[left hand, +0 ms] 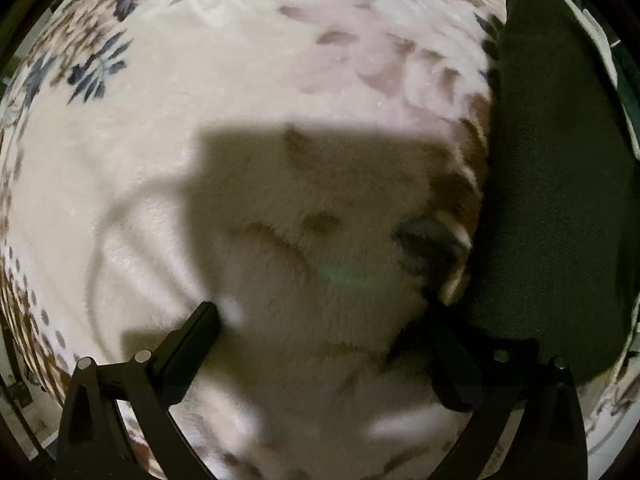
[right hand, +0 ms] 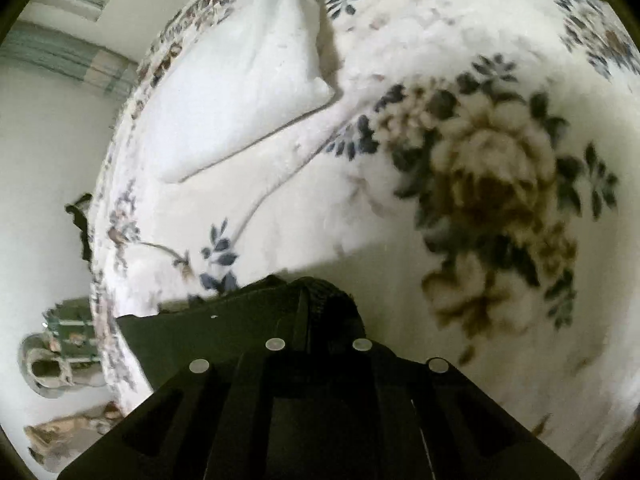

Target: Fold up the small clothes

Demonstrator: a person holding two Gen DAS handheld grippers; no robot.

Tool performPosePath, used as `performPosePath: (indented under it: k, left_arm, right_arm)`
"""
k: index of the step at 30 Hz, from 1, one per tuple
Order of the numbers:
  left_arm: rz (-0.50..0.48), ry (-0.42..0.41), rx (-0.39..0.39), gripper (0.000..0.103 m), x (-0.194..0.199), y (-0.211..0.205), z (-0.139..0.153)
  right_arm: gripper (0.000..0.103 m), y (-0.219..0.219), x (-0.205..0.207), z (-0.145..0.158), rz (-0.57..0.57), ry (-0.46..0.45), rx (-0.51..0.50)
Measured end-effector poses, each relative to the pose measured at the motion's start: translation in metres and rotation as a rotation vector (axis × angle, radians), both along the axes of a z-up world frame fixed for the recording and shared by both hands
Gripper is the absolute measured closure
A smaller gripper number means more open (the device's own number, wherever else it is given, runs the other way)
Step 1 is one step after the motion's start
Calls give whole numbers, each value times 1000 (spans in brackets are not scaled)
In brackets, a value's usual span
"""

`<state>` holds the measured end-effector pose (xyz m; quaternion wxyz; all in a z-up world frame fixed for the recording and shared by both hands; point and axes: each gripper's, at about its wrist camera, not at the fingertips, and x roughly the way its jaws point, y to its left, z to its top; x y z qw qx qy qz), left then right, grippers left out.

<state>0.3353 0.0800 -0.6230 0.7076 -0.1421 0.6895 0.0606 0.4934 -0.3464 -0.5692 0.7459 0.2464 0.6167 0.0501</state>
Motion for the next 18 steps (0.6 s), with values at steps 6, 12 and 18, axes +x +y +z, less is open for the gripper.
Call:
performPosePath:
  k: [6,12,18]
  left_arm:
    - [37,-135,-81,0,28,20,60]
    - [-11,-285,-217,4,143,-8,63]
    - [-84,-272,-253,70,219,-46,32]
  right_arm:
    - [67,-25,-12,-16,-42,70,111]
    - [56,-50,-51,-31,-142,72,263]
    - [56,-58,-63,-45,-161,88,264]
